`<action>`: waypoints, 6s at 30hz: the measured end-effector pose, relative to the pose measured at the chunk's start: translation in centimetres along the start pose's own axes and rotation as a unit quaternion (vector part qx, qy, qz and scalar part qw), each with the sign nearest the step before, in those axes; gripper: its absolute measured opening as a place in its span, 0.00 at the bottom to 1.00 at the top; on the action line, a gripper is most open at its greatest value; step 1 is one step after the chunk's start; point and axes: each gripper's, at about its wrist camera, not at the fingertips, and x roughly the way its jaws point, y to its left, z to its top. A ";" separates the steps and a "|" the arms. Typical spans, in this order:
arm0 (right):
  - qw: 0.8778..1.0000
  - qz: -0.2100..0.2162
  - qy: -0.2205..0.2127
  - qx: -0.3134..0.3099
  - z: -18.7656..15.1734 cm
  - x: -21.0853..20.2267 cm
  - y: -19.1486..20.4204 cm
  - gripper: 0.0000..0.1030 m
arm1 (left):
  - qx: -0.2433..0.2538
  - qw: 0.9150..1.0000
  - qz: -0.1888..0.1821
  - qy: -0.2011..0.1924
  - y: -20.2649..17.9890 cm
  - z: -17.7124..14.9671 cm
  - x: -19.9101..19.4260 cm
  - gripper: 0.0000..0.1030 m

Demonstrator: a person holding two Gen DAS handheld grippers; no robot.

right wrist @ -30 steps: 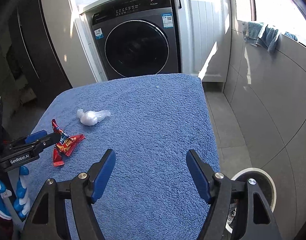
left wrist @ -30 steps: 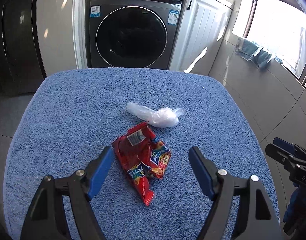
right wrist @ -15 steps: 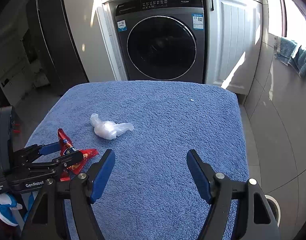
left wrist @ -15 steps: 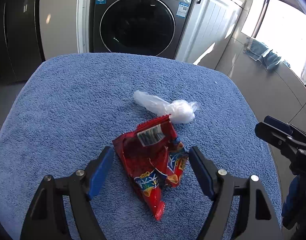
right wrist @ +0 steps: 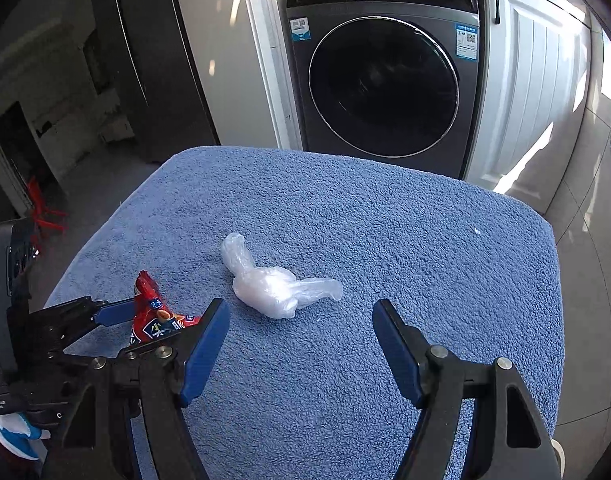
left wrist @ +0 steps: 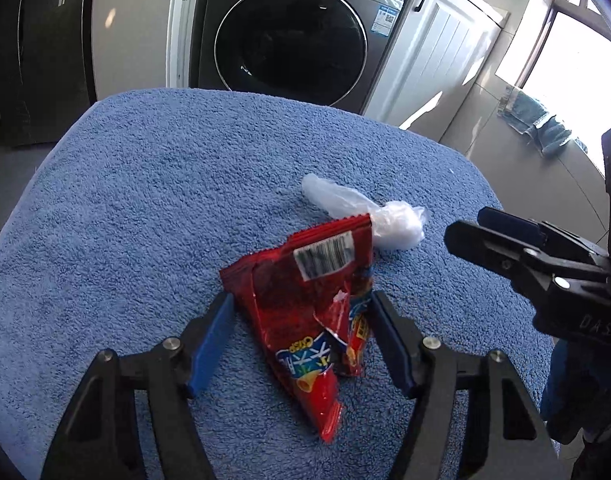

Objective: Collect trash

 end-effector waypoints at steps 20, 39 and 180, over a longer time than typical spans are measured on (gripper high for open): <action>0.997 0.014 0.044 -0.057 1.2 6.0 2.8 0.42 | -0.012 1.000 -0.005 -0.013 2.7 -1.6 -3.5 0.29; 0.999 0.020 -0.013 -0.034 -2.5 -5.0 5.7 0.36 | 0.024 0.997 0.014 -0.075 0.6 -3.7 -12.3 0.27; 0.957 -0.220 -0.186 0.034 -10.8 -23.8 9.7 0.99 | 0.066 0.943 0.165 -0.281 -2.5 -6.8 -28.0 0.84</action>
